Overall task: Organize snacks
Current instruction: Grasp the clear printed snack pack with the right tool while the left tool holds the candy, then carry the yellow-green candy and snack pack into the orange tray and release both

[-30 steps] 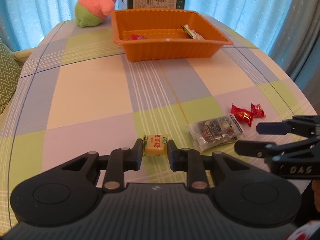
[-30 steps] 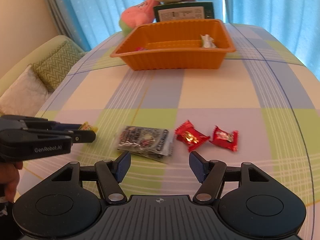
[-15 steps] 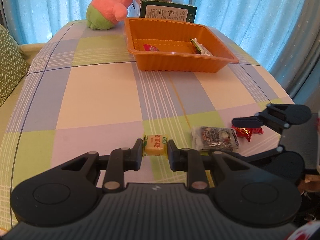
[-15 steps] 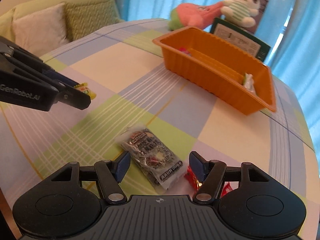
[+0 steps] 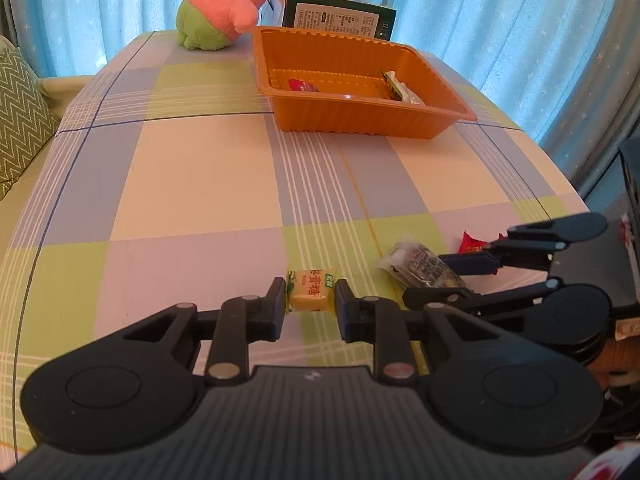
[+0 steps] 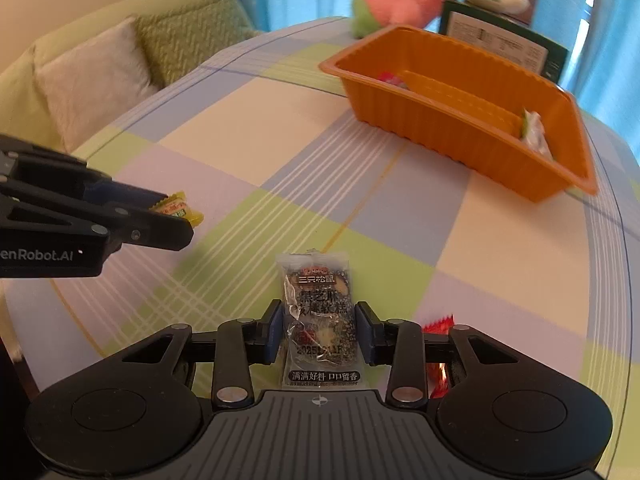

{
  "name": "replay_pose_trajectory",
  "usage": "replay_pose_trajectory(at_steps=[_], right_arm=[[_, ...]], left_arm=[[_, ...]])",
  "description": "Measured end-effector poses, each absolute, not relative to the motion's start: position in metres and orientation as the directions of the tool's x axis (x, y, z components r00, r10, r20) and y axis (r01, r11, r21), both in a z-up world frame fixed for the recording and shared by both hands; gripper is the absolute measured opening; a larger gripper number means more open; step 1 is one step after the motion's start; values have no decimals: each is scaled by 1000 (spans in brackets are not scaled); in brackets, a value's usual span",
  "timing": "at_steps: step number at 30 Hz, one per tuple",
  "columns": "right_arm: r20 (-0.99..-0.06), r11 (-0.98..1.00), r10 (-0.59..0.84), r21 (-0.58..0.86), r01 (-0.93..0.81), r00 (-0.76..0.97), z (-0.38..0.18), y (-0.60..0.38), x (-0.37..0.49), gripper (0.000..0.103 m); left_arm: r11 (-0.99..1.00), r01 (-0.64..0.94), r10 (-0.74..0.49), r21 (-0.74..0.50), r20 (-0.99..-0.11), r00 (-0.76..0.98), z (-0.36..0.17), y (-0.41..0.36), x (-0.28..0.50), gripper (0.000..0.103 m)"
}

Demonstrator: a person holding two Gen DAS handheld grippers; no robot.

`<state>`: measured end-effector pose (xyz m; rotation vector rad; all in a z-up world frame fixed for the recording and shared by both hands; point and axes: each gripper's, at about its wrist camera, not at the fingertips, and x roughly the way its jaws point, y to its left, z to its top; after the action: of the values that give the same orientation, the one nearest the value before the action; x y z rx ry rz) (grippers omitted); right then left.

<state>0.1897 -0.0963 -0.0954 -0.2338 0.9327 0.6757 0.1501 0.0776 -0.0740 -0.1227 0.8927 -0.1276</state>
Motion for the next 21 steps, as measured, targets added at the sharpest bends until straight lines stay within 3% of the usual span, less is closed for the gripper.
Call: replay_pose_trajectory(at_steps=[9,21], right_arm=[[-764,851,443,193,-489,469,-70,-124,166,38],[-728,868,436,185,-461,529,-35,-139,145,38]], left_arm=[[986,54,-156,-158,-762,628,-63,67,142,23],[985,73,-168,-159,-739,652,-37,49,126,23]])
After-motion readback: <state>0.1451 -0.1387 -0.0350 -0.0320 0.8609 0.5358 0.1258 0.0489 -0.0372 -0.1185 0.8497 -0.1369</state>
